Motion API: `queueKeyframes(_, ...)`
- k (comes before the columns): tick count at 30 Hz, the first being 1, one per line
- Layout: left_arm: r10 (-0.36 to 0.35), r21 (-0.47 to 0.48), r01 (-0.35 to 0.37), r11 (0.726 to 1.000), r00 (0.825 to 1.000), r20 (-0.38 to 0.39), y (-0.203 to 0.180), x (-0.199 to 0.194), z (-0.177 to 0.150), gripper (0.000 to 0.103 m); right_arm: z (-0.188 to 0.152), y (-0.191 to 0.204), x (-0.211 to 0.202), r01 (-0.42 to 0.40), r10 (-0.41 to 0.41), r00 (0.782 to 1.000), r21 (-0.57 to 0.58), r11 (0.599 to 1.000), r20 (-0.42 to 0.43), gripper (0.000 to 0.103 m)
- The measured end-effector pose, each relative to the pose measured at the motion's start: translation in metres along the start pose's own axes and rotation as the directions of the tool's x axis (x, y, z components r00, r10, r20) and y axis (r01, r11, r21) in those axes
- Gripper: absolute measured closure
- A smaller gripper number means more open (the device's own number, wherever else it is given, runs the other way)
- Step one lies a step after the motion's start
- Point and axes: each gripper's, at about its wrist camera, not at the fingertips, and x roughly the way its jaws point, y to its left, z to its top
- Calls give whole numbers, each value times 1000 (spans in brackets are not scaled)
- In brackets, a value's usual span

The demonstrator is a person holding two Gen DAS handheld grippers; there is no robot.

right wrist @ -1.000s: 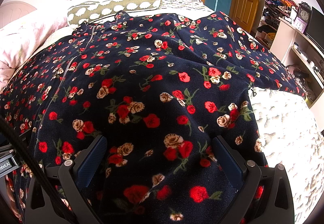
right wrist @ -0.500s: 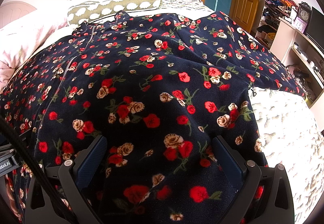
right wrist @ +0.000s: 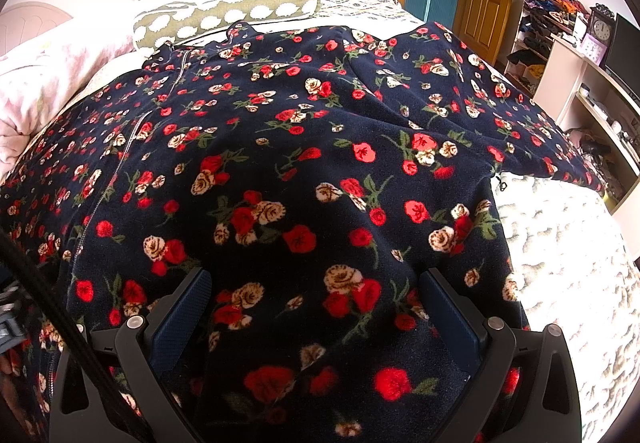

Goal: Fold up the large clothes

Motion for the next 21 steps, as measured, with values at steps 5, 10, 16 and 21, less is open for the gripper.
queueKeyframes(5,-29,-56,32,998,998,57,39,-39,-6,4,3,-1,2,-10,10,1000,7,1000,-21,0)
queueKeyframes(10,7,-171,11,985,994,105,125,-65,-7,4,10,-4,6,-44,44,995,6,999,-84,0)
queueKeyframes(16,139,-431,-100,897,988,60,282,-56,-10,4,6,1,5,-13,12,998,-8,1000,-64,0)
queueKeyframes(21,105,-624,-66,779,994,27,384,-41,-23,18,4,0,3,-18,18,999,-1,1000,-39,0)
